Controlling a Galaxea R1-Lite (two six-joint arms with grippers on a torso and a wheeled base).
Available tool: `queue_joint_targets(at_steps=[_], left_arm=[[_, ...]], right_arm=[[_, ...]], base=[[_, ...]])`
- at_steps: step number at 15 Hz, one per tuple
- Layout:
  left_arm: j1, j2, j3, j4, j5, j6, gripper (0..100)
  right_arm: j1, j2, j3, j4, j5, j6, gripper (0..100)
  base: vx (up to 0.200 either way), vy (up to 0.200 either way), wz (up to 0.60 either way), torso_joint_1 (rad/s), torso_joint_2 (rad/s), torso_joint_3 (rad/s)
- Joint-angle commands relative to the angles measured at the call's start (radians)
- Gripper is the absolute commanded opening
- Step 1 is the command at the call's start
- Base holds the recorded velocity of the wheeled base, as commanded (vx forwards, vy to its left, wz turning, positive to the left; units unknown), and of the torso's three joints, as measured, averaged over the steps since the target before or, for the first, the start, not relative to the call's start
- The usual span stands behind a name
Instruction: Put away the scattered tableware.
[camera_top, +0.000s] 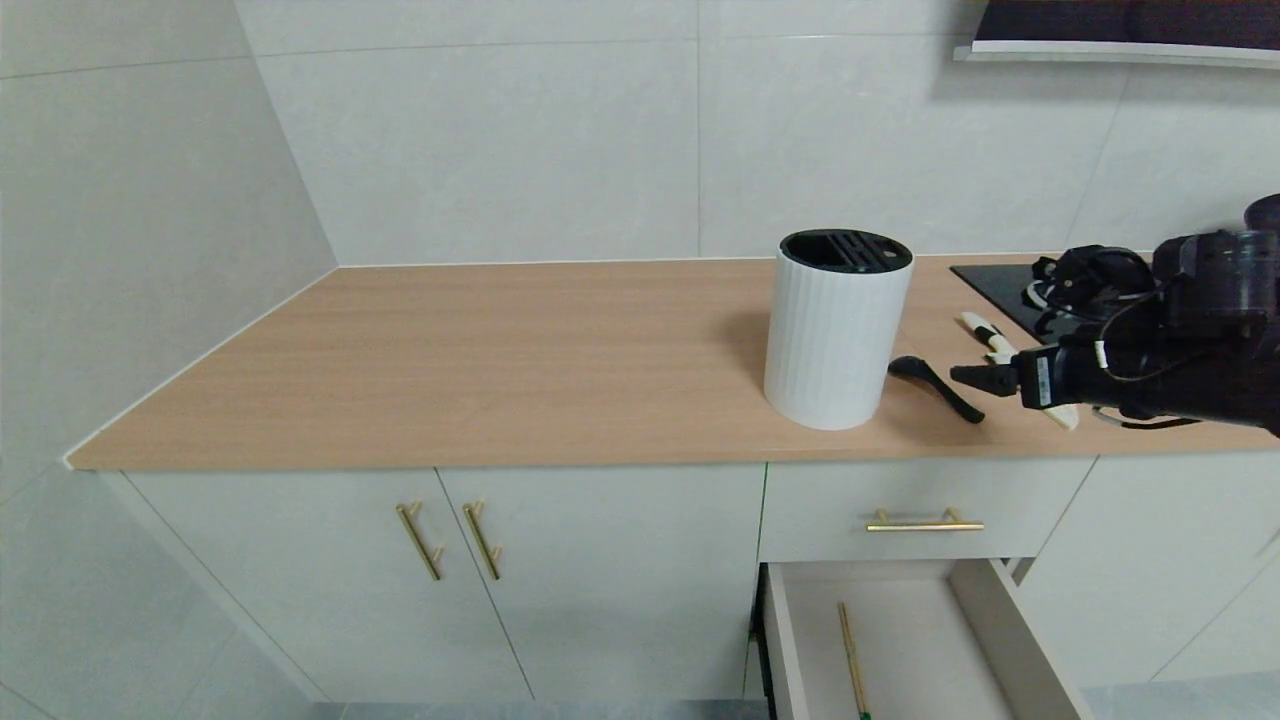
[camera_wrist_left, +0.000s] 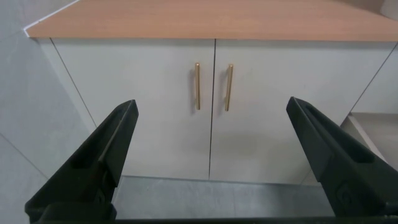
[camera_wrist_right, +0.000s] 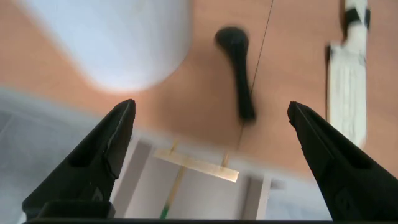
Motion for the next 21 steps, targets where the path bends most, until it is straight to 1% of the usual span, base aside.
queue_joint_targets(at_steps=[1, 2, 5, 7, 11, 14, 21], left_arm=[[0.0, 0.0, 0.0, -0.001, 0.001, 0.0, 100], [0.0, 0.0, 0.0, -0.001, 0.0, 0.0, 100], [0.0, 0.0, 0.0, -0.001, 0.0, 0.0, 100], [0.0, 0.0, 0.0, -0.001, 0.0, 0.0, 100], [0.0, 0.0, 0.0, -0.001, 0.0, 0.0, 100], [0.0, 0.0, 0.0, -0.001, 0.0, 0.0, 100], [0.0, 0.0, 0.0, -0.001, 0.0, 0.0, 100]], right_arm=[[-0.02, 0.15, -0.055, -0.037, 0.021, -0.014, 100], [-0.021, 0.172, -0.058, -0.051, 0.02, -0.016, 100], [-0.041, 0.259, -0.087, -0.157, 0.021, -0.012, 100], [-0.047, 0.29, -0.101, -0.189, 0.021, -0.009, 100], [-0.047, 0.33, -0.124, -0.192, 0.021, -0.003, 100], [-0.058, 0.348, -0.142, -0.193, 0.031, 0.027, 100], [-0.057, 0.379, -0.148, -0.198, 0.032, 0.027, 100]], base=[[0.0, 0.0, 0.0, 0.0, 0.0, 0.0], [0.0, 0.0, 0.0, 0.0, 0.0, 0.0], [0.0, 0.0, 0.0, 0.0, 0.0, 0.0], [0.0, 0.0, 0.0, 0.0, 0.0, 0.0], [0.0, 0.0, 0.0, 0.0, 0.0, 0.0], [0.0, 0.0, 0.0, 0.0, 0.0, 0.0], [0.0, 0.0, 0.0, 0.0, 0.0, 0.0]])
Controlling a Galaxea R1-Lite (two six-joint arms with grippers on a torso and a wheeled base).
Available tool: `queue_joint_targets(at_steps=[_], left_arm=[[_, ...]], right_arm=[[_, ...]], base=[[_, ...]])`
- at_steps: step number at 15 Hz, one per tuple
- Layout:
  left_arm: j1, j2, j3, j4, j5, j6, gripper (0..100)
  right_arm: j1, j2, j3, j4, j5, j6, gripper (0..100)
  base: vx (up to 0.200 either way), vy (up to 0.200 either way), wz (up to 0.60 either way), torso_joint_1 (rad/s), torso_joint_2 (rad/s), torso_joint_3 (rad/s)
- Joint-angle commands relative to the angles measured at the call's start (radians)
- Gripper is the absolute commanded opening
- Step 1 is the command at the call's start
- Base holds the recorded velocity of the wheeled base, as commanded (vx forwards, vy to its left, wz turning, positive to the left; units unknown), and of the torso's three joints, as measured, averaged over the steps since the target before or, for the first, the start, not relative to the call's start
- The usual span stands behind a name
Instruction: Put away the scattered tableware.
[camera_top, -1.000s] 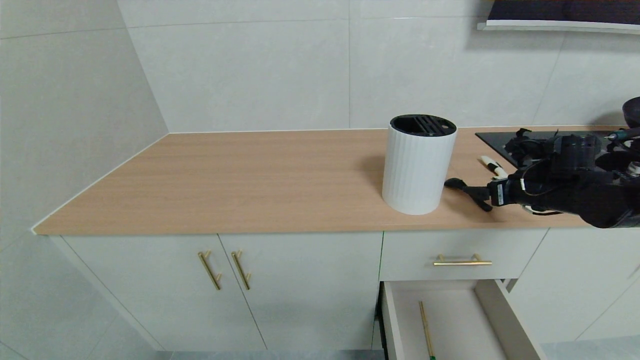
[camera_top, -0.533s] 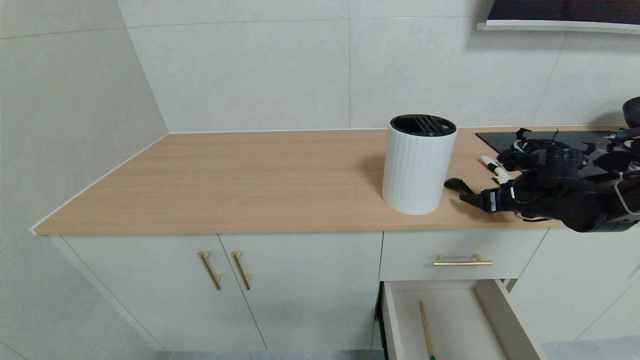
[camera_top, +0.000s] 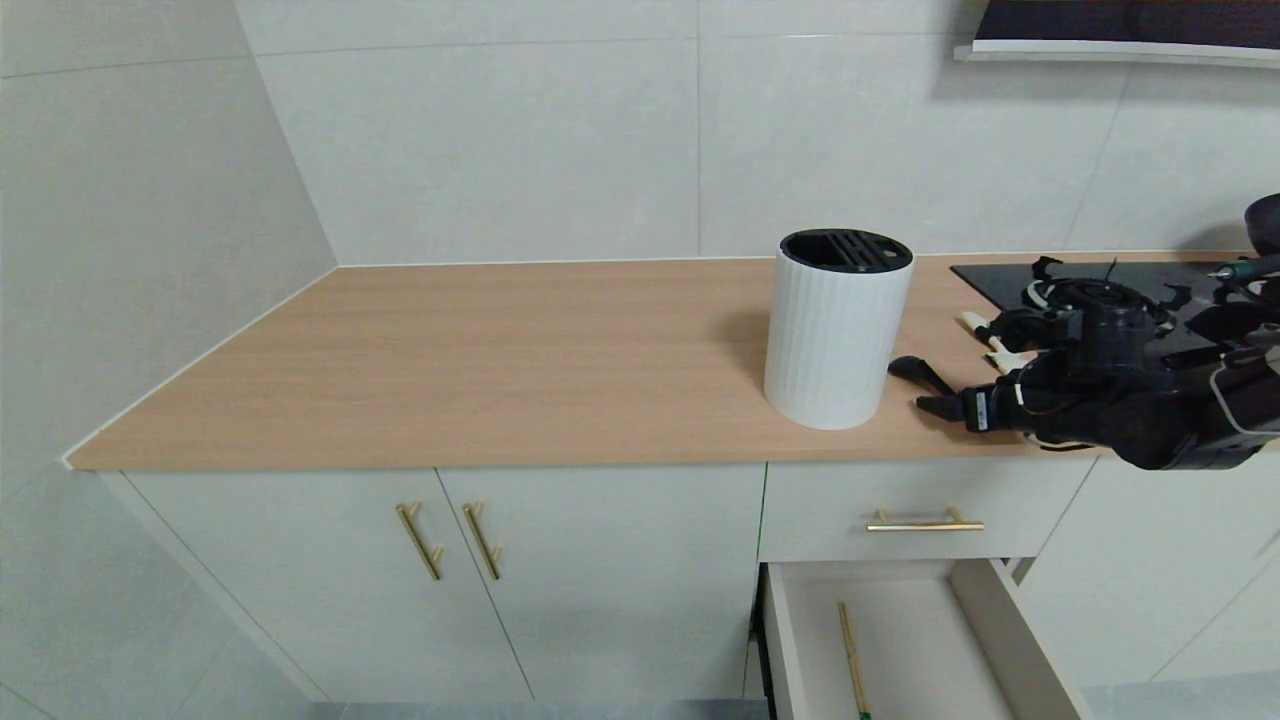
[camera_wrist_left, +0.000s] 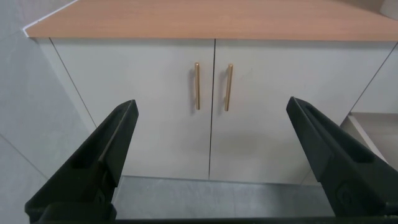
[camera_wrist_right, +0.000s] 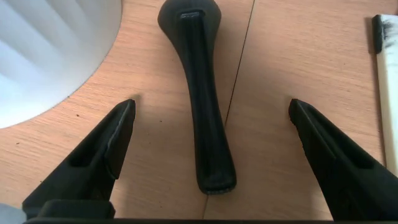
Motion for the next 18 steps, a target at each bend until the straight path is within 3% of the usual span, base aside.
queue_joint_targets(at_steps=[1, 11, 15, 18], left_arm=[[0.0, 0.0, 0.0, -0.001, 0.0, 0.0, 100], [0.0, 0.0, 0.0, -0.001, 0.0, 0.0, 100], [0.0, 0.0, 0.0, -0.001, 0.0, 0.0, 100], [0.0, 0.0, 0.0, -0.001, 0.0, 0.0, 100]], right_arm=[[0.0, 0.005, 0.0, 0.001, 0.001, 0.0, 0], [0.007, -0.007, -0.001, 0.009, -0.016, 0.001, 0], [0.036, -0.176, 0.057, 0.111, -0.101, 0.107, 0], [0.066, -0.345, 0.209, 0.147, -0.203, 0.188, 0]], base=[[0.0, 0.0, 0.0, 0.0, 0.0, 0.0], [0.0, 0.0, 0.0, 0.0, 0.0, 0.0], [0.0, 0.0, 0.0, 0.0, 0.0, 0.0], [0.0, 0.0, 0.0, 0.0, 0.0, 0.0]])
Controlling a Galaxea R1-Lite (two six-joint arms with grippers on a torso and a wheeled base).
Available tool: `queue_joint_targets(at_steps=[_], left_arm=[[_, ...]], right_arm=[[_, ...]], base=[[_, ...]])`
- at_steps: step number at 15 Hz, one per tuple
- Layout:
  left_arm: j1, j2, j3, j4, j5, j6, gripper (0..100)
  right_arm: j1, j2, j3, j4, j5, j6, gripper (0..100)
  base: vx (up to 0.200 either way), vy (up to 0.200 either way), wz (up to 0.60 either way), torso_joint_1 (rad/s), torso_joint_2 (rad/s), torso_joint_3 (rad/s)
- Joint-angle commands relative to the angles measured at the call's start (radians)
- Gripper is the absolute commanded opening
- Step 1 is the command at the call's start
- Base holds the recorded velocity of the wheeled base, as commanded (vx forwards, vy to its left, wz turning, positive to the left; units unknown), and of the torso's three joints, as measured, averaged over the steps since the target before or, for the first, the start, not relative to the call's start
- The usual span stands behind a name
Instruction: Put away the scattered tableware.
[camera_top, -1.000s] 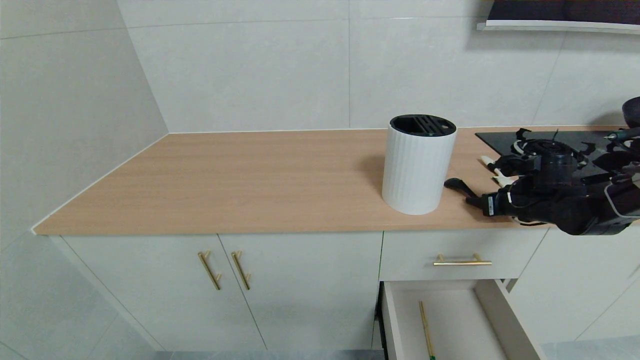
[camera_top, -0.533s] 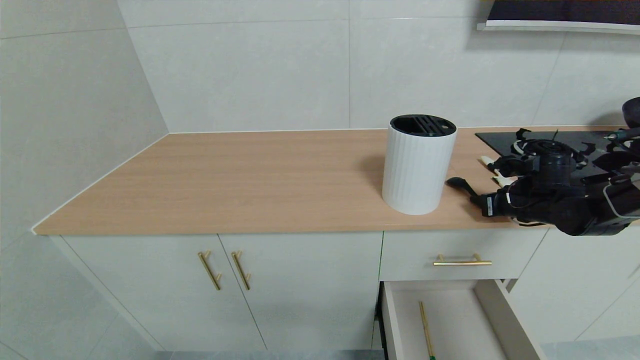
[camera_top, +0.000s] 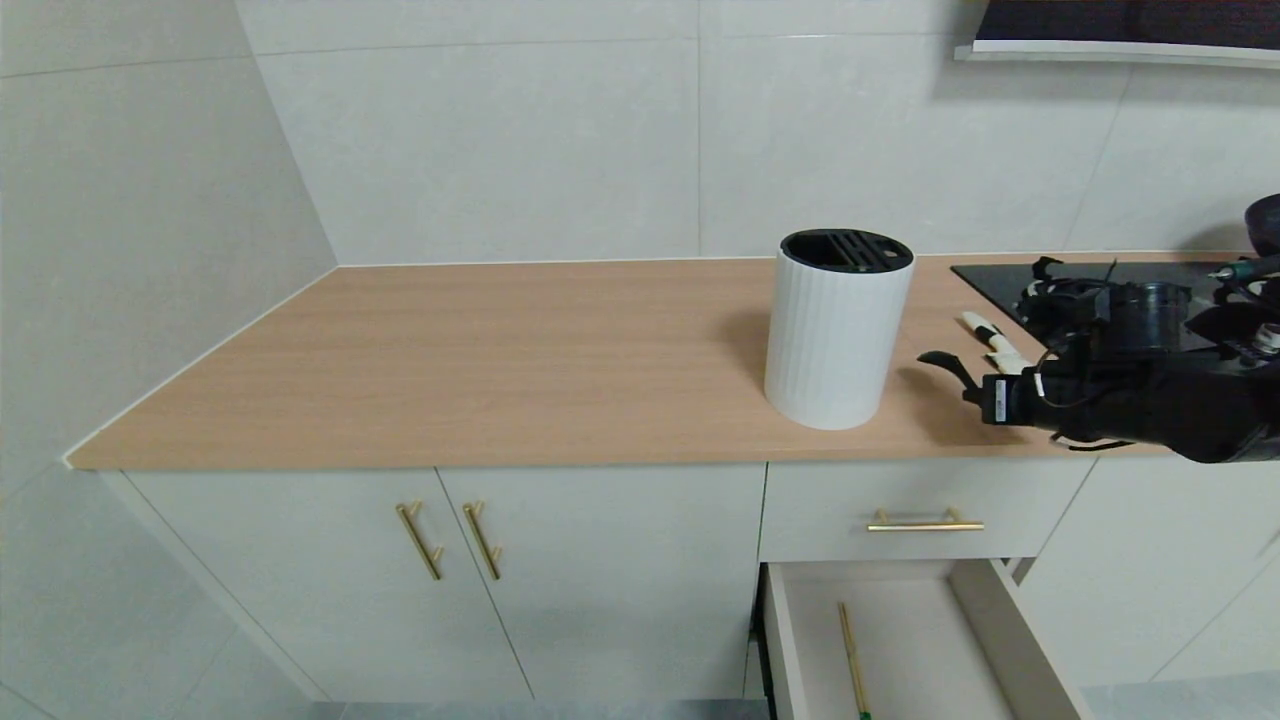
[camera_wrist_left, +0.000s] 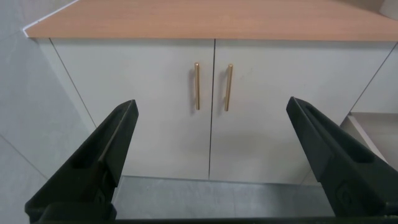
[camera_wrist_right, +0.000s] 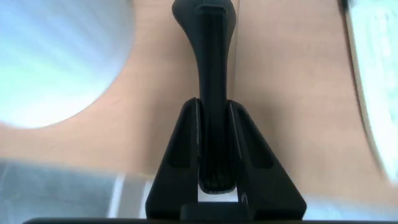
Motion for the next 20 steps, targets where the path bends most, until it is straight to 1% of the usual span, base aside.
queue_joint_targets(at_steps=[1, 2, 3, 4, 6, 7, 8, 9, 10, 17, 20], left_arm=[[0.001, 0.0, 0.0, 0.0, 0.002, -0.001, 100], [0.001, 0.0, 0.0, 0.0, 0.0, -0.001, 100], [0.001, 0.0, 0.0, 0.0, 0.0, -0.001, 100], [0.001, 0.0, 0.0, 0.0, 0.002, -0.001, 100], [0.001, 0.0, 0.0, 0.0, 0.0, -0.001, 100], [0.001, 0.0, 0.0, 0.0, 0.0, -0.001, 100], [0.001, 0.0, 0.0, 0.0, 0.0, -0.001, 100], [0.001, 0.0, 0.0, 0.0, 0.0, -0.001, 100], [0.001, 0.0, 0.0, 0.0, 0.0, -0.001, 100], [0.001, 0.0, 0.0, 0.0, 0.0, -0.001, 100], [0.001, 0.0, 0.0, 0.0, 0.0, -0.001, 100]], right_arm=[[0.038, -0.178, 0.147, 0.01, -0.133, 0.036, 0], [0.051, -0.215, 0.21, 0.009, -0.178, 0.053, 0], [0.057, -0.247, 0.254, 0.009, -0.185, 0.055, 0], [0.06, -0.325, 0.343, 0.01, -0.185, 0.055, 0], [0.081, -0.422, 0.449, 0.01, -0.173, 0.055, 0], [0.103, -0.497, 0.526, 0.01, -0.165, 0.055, 0], [0.127, -0.54, 0.567, 0.01, -0.164, 0.055, 0], [0.127, -0.54, 0.567, 0.01, -0.164, 0.055, 0], [0.153, -0.637, 0.682, 0.001, -0.142, 0.052, 0], [0.155, -0.64, 0.728, 0.001, -0.139, 0.044, 0], [0.161, -0.62, 0.733, 0.001, -0.138, 0.044, 0]], base=[[0.0, 0.0, 0.0, 0.0, 0.0, 0.0], [0.0, 0.0, 0.0, 0.0, 0.0, 0.0], [0.0, 0.0, 0.0, 0.0, 0.0, 0.0], [0.0, 0.0, 0.0, 0.0, 0.0, 0.0], [0.0, 0.0, 0.0, 0.0, 0.0, 0.0], [0.0, 0.0, 0.0, 0.0, 0.0, 0.0], [0.0, 0.0, 0.0, 0.0, 0.0, 0.0], [0.0, 0.0, 0.0, 0.0, 0.0, 0.0], [0.0, 0.0, 0.0, 0.0, 0.0, 0.0], [0.0, 0.0, 0.0, 0.0, 0.0, 0.0], [0.0, 0.0, 0.0, -0.124, 0.3, 0.18]])
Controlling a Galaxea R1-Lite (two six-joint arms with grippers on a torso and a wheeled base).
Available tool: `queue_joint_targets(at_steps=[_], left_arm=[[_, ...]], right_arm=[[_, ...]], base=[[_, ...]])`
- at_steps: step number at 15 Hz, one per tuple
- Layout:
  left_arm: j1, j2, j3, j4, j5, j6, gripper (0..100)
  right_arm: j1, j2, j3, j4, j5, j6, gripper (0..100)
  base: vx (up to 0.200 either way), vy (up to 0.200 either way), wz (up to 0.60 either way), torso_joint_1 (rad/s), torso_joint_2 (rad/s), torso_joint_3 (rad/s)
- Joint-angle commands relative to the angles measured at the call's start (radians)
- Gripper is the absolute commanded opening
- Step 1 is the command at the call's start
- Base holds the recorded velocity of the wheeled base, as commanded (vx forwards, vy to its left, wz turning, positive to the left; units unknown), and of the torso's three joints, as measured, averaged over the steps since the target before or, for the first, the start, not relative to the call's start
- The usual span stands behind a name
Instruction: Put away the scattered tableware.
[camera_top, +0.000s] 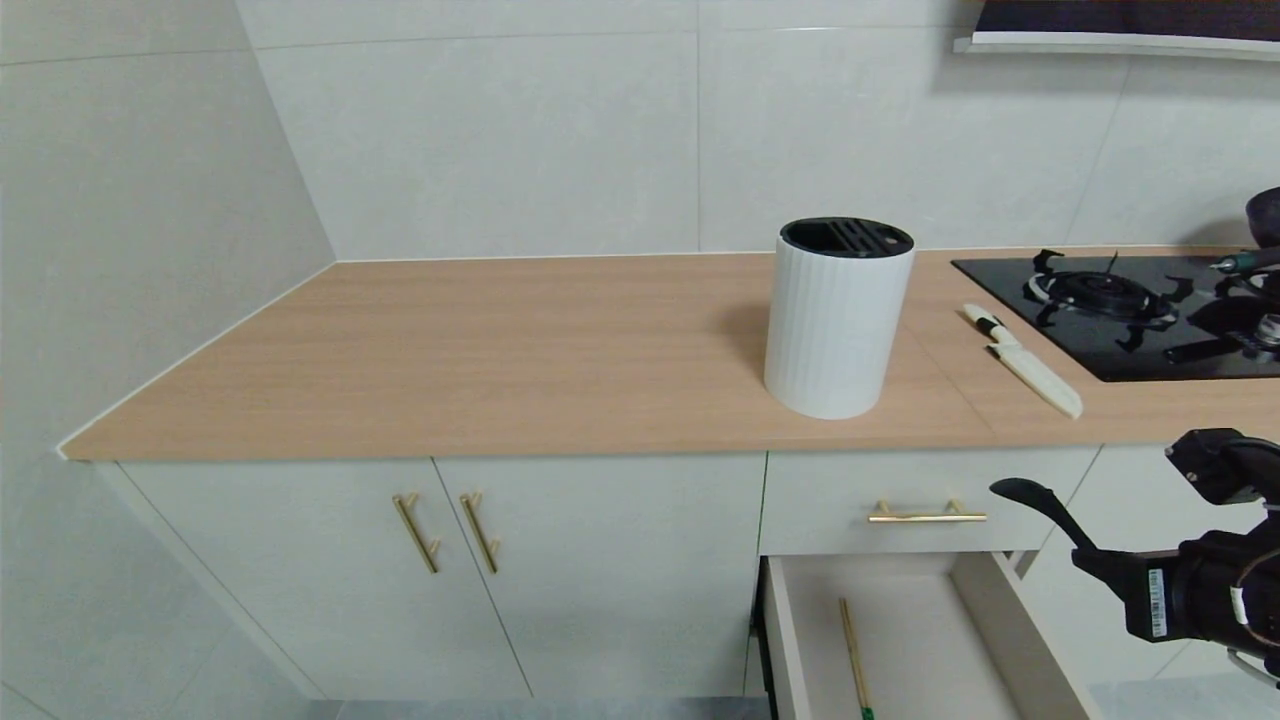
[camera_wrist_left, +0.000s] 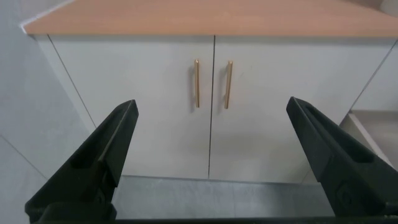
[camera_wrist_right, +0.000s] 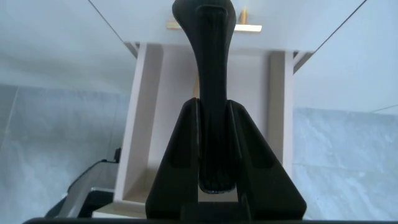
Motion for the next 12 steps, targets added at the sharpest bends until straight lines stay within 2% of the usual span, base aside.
queue_joint_targets(at_steps=[1, 12], left_arm=[[0.001, 0.0, 0.0, 0.0, 0.0, 0.0, 100], [0.002, 0.0, 0.0, 0.0, 0.0, 0.0, 100]], right_arm=[[0.016, 0.019, 0.004, 0.0, -0.001, 0.001, 0], [0.054, 0.059, 0.018, 0.0, -0.003, 0.001, 0]], base=[[0.0, 0.0, 0.0, -0.188, 0.46, 0.256], [0.0, 0.0, 0.0, -0.184, 0.48, 0.293]])
